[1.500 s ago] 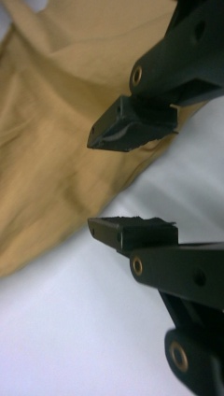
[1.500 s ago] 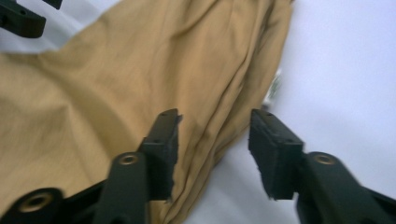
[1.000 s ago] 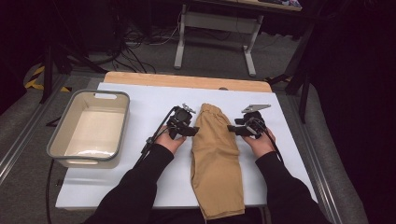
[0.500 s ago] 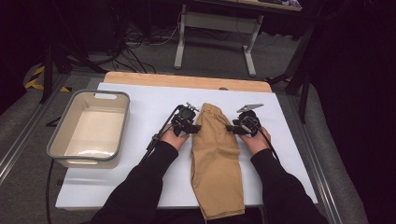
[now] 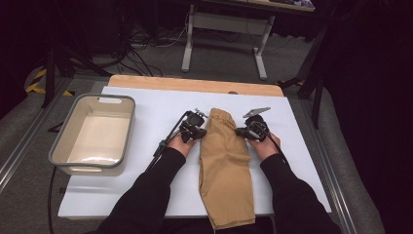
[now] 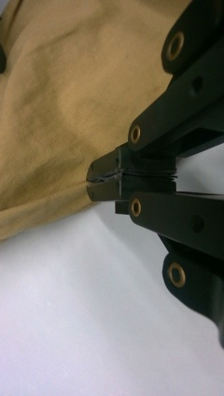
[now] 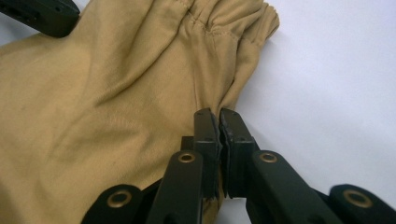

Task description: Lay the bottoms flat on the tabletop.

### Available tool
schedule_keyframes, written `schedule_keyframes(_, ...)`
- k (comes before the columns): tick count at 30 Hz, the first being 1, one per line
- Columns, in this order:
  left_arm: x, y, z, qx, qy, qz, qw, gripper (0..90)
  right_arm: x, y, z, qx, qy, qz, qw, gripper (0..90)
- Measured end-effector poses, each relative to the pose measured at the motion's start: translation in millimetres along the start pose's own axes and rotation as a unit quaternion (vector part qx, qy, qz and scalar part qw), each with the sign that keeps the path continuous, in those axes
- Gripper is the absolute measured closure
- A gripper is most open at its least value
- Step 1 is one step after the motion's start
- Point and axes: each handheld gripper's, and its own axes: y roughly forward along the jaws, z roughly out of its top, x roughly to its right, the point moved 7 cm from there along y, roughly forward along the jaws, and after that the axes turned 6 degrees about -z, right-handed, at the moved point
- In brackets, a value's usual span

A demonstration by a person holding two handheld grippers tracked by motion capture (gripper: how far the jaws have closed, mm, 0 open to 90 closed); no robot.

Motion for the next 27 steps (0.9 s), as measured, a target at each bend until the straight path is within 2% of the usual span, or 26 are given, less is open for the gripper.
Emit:
schedule_keyframes(8,-3.6,-7.4,12.6,0.019,-0.005,0.013,0.9997,89.7,2.1,-5.3,10.1,0.019,-0.019,-0.025,0.9993,87.4)
schedule_keyframes(21,-10.6,-30.2,34.7,0.067,0.004,0.027,0.9974,89.6,15.5,-26.0,41.7,0.062,-0.024,-0.053,0.9963,87.9)
schedule_keyframes(27,-15.6,-35.7,40.4,0.082,-0.003,0.028,0.9963,89.6,19.7,-32.4,53.1,0.076,-0.028,-0.061,0.9948,87.9)
